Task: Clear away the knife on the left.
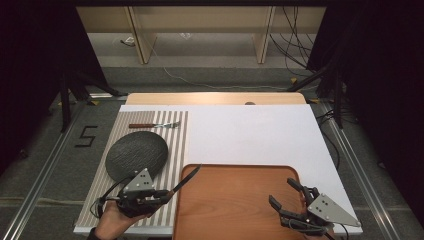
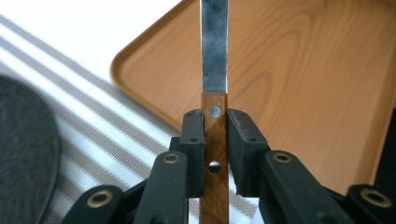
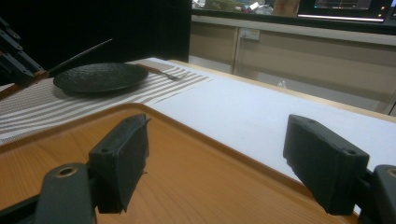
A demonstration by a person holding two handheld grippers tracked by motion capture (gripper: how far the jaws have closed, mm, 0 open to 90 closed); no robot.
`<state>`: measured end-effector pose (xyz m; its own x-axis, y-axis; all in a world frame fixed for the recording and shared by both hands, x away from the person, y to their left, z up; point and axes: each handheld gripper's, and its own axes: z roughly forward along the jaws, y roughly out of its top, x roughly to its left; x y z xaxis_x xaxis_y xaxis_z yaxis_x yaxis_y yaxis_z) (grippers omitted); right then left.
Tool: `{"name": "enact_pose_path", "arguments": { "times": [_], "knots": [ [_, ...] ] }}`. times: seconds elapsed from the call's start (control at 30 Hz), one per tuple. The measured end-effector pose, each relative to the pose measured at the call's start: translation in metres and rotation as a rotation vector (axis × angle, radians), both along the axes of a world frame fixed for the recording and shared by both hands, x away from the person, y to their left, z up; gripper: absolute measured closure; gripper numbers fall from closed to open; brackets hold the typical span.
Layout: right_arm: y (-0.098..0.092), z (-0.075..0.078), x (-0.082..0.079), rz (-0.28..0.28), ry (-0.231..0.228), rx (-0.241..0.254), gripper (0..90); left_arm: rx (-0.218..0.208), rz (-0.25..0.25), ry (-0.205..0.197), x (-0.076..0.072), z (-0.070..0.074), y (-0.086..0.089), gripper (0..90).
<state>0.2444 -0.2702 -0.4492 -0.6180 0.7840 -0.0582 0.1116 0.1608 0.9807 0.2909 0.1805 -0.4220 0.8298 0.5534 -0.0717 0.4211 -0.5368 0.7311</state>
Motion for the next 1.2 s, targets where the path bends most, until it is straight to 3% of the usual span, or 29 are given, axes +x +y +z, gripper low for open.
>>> {"name": "enact_pose_path", "arguments": {
  "times": [0.43,0.77,1.2],
  "knots": [
    [0.000,0.000,0.000,-0.003,0.000,0.000,23.3,-0.006,-0.047,0.038,-0.001,-0.007,-0.021,77.0],
    [0.001,0.000,0.000,-0.002,-0.002,-0.001,23.3,-0.037,-0.079,0.073,-0.002,-0.011,-0.035,77.0],
    [0.001,0.000,0.000,0.000,-0.002,-0.002,23.3,-0.001,-0.135,0.113,-0.008,-0.014,-0.063,77.0]
  ]
}}
